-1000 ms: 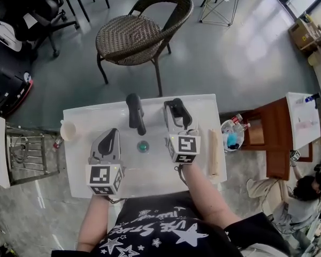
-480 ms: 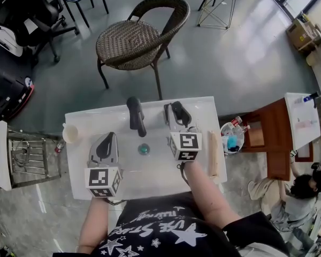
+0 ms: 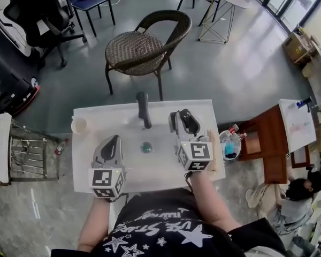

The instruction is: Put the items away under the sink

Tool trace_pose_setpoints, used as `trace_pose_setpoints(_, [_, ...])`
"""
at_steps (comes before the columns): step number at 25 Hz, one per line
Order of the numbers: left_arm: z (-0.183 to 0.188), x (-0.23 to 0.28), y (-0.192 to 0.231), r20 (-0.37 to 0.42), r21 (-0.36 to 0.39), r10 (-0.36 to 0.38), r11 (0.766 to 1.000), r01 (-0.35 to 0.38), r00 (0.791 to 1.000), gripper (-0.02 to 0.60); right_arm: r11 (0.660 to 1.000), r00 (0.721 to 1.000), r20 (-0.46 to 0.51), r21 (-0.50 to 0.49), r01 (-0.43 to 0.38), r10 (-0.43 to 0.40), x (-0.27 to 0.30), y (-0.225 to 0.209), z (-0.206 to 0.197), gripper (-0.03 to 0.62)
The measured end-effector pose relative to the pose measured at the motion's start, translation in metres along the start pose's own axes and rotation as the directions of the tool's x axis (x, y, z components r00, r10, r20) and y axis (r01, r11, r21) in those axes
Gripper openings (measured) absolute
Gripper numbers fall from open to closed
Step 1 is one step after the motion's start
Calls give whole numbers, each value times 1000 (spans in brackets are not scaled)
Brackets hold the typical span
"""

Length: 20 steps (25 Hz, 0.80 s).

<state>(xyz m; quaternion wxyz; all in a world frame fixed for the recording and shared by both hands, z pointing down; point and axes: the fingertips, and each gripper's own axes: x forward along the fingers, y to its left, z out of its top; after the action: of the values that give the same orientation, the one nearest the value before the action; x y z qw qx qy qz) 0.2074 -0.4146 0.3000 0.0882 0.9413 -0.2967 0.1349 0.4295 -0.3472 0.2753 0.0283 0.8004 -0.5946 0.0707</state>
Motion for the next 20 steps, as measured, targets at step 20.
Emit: trace_pose_setpoints(20, [-42,-79,-56,15,21,-100,995,99,995,9,1000,1000,18,-16,-14,14,-148,24,-10,95])
